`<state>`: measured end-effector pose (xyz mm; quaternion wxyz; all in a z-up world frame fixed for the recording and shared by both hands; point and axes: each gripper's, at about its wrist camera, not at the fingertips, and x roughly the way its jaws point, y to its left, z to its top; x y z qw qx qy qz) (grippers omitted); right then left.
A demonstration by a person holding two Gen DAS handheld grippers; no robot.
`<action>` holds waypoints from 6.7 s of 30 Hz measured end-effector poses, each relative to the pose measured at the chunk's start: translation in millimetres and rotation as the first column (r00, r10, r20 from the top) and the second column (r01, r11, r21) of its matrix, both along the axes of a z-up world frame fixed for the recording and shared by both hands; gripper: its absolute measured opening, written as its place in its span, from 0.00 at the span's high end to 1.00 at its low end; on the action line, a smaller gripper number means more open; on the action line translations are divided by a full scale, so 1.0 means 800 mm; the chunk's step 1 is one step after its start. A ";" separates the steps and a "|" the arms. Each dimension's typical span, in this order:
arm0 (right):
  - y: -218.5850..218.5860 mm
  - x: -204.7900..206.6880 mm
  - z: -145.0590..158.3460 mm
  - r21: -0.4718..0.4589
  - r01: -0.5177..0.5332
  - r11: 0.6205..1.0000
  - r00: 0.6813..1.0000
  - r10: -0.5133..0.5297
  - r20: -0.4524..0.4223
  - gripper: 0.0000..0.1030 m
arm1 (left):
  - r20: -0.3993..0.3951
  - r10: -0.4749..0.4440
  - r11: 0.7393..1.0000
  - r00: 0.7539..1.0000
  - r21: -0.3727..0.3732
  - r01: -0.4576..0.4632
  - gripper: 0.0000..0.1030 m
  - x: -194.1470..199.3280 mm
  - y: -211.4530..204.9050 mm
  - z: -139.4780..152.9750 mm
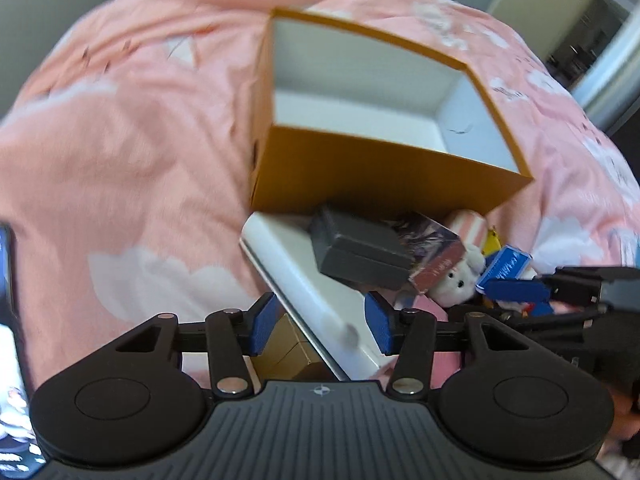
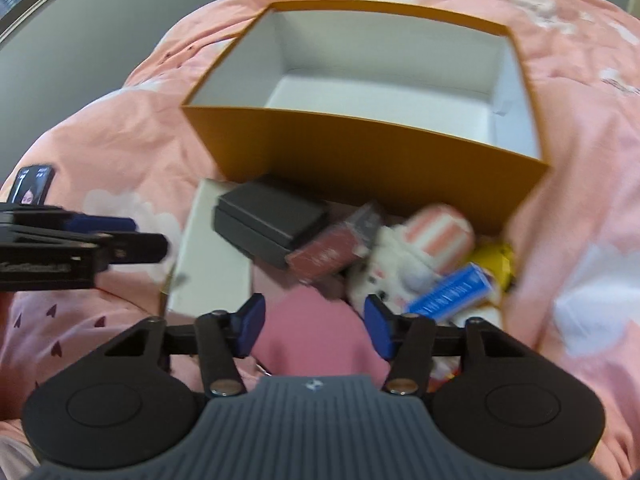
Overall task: Organize objects
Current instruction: 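Move the right tool toward the white rectangular box beside the orange box, then grasp the white rectangular box with the right tool and lift it, then grasp the gold cube box with the left tool while the right tool holds the white box, then lift the gold cube with the left tool while the right tool carries the white box up, then lower the white box into the orange box and open the right tool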
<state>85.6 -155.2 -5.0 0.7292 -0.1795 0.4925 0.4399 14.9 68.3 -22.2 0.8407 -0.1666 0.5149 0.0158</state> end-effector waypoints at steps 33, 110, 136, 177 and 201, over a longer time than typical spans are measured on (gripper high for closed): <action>0.181 -0.053 -0.061 -0.204 -0.215 0.955 0.976 0.220 0.001 0.36 | -0.002 0.153 0.980 0.988 0.126 -0.151 0.43 0.011 0.062 -0.022; 0.021 0.036 -0.066 -0.026 -0.153 0.988 0.955 0.141 -0.260 0.42 | -0.098 -0.137 0.987 0.986 0.066 0.144 0.28 0.007 -0.016 -0.036; 0.026 0.019 -0.050 -0.038 -0.306 0.951 0.943 0.298 -0.147 0.66 | -0.081 -0.122 0.988 0.989 0.085 0.129 0.28 0.006 -0.022 -0.034; 0.016 0.023 0.027 0.065 -0.202 0.977 0.979 0.199 0.048 0.41 | 0.256 -0.099 0.994 0.962 0.079 0.081 0.28 0.005 -0.022 0.062; 0.123 0.198 0.101 0.336 0.125 0.934 0.991 -0.105 -0.078 0.41 | 0.420 -0.065 0.995 0.905 0.090 0.030 0.29 0.138 0.047 0.117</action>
